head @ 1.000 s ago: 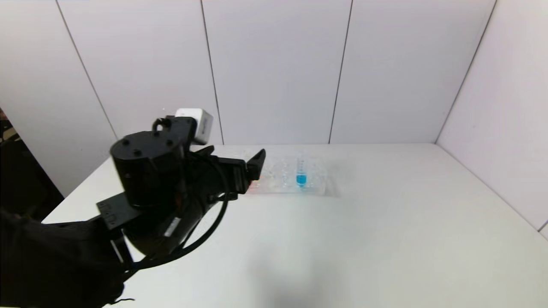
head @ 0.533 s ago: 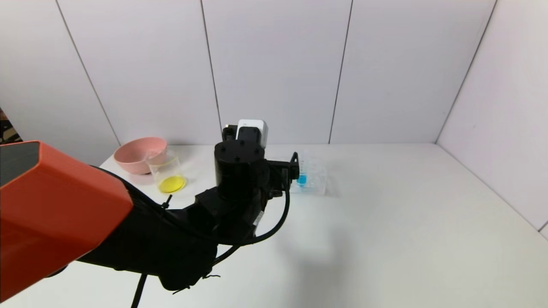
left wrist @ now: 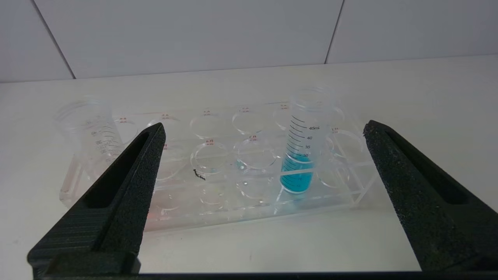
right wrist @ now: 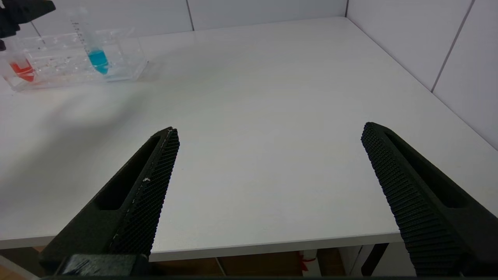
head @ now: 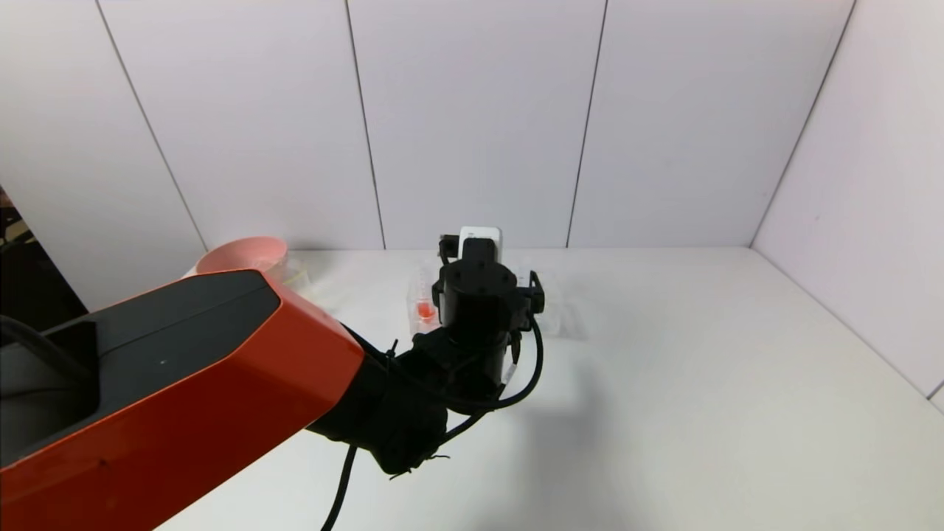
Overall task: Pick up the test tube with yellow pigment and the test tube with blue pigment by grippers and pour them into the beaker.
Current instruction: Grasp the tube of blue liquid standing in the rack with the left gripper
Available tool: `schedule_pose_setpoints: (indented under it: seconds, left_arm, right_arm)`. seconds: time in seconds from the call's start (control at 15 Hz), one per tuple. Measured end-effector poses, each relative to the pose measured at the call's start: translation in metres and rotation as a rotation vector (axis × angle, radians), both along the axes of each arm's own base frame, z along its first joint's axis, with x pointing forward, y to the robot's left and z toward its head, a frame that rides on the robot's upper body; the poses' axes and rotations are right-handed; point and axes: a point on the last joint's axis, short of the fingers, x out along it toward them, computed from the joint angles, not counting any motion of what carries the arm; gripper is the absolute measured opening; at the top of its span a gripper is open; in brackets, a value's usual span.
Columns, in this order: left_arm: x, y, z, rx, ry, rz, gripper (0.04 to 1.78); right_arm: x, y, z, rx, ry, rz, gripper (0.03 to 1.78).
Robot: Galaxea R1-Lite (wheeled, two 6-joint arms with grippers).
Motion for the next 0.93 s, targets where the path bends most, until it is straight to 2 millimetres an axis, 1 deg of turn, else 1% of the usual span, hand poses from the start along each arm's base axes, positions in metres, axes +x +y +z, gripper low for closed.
schedule_pose_setpoints:
  seconds: [0.6,0.8,0.93]
  left_arm:
    - [0.026,-0.029,-0.018,0.007,-0.004,-0.01,1.78]
    - [0.039,-0.035,-0.027,0.016,0.004,0.002,1.78]
    - [0.051,-0.035,-0.032,0.021,0.008,0.019,1.78]
  right_arm:
    - [0.0,0.0,0.0,0.0,0.0,0.0,1.71]
    - [0.0,0.0,0.0,0.0,0.0,0.0,1.71]
    - [0.0,0.0,0.0,0.0,0.0,0.0,1.71]
